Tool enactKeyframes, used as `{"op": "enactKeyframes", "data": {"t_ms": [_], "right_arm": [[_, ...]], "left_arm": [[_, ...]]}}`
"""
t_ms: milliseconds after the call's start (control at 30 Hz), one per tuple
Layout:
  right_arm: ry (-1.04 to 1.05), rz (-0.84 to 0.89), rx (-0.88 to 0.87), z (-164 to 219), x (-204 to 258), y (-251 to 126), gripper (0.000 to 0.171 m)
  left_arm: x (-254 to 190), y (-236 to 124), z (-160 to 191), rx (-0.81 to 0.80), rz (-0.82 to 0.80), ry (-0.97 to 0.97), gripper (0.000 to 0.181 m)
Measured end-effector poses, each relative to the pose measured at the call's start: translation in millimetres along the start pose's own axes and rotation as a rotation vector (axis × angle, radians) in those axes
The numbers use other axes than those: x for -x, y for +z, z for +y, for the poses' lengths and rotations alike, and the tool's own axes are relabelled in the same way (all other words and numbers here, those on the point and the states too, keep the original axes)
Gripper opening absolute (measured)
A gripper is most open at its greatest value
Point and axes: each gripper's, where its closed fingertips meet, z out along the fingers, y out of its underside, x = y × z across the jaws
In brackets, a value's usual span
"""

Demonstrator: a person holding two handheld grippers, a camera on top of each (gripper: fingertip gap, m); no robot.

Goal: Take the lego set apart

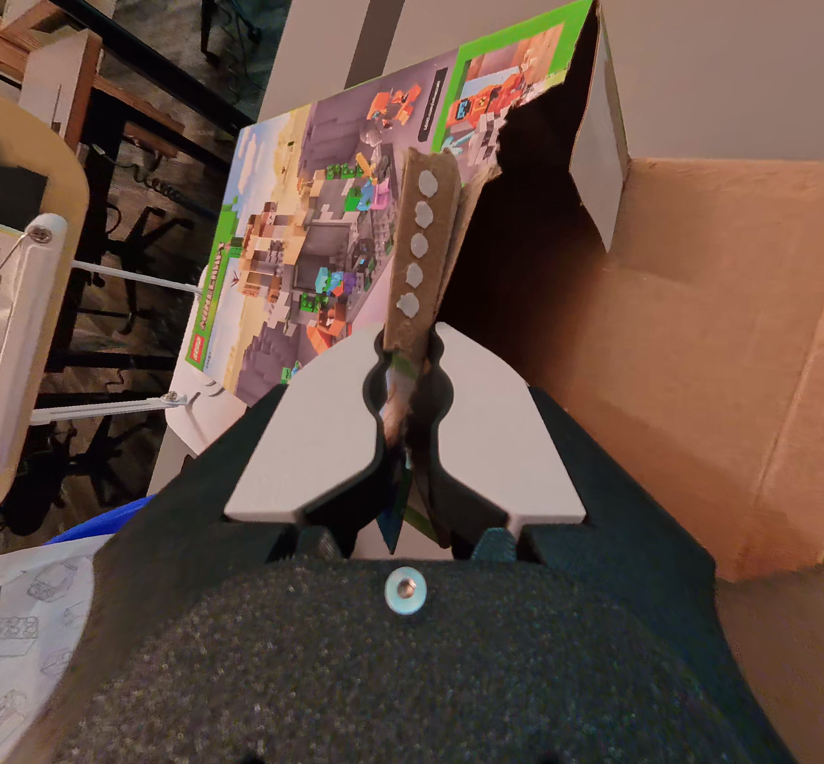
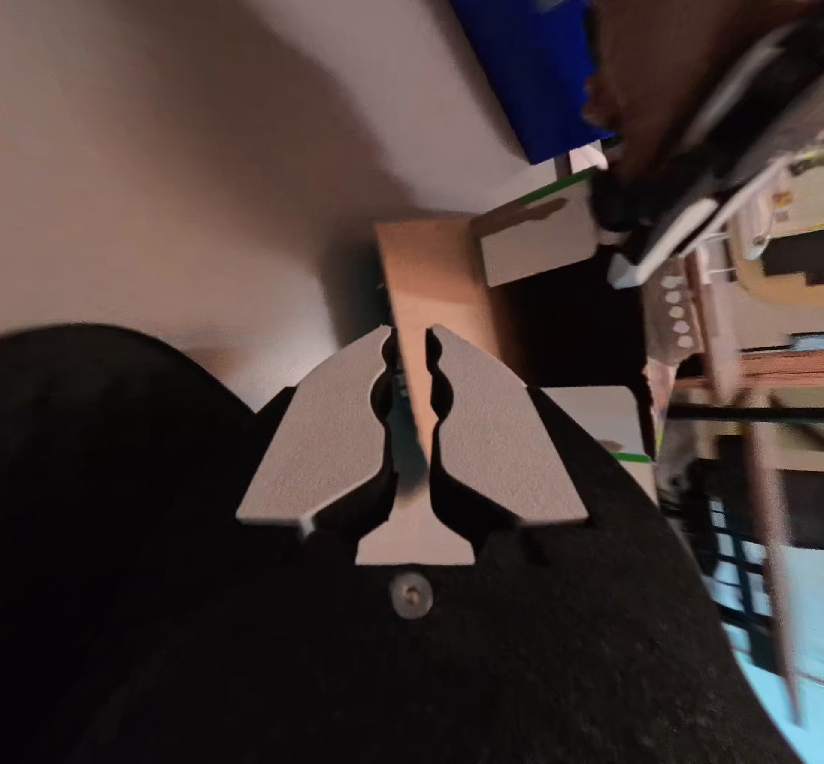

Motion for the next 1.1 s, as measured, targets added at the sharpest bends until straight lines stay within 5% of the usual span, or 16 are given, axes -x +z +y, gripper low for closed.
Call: {"op": "enactKeyframes", "data": {"t_ms": [233, 600, 867, 1100], "right_arm": [[-0.202, 0.03, 0.12, 38, -92, 21, 0.031], [-0.882, -0.06, 0.501, 79, -107, 70, 0.048], [-1.052, -0.008, 0.55, 92, -97, 58, 0.013], [-1.006, 0.148, 0.51, 132, -97, 32, 0.007]], "left_arm": [[-8, 4, 6, 0.002, -0.01, 0.017, 0.016], [-11, 3, 11, -0.007, 0.007, 0.037, 0.016], [0, 9, 23, 0.025, -0.028, 0.017, 0.016], [1, 8, 28, -0.033, -0.019, 0.061, 0.013]]}}
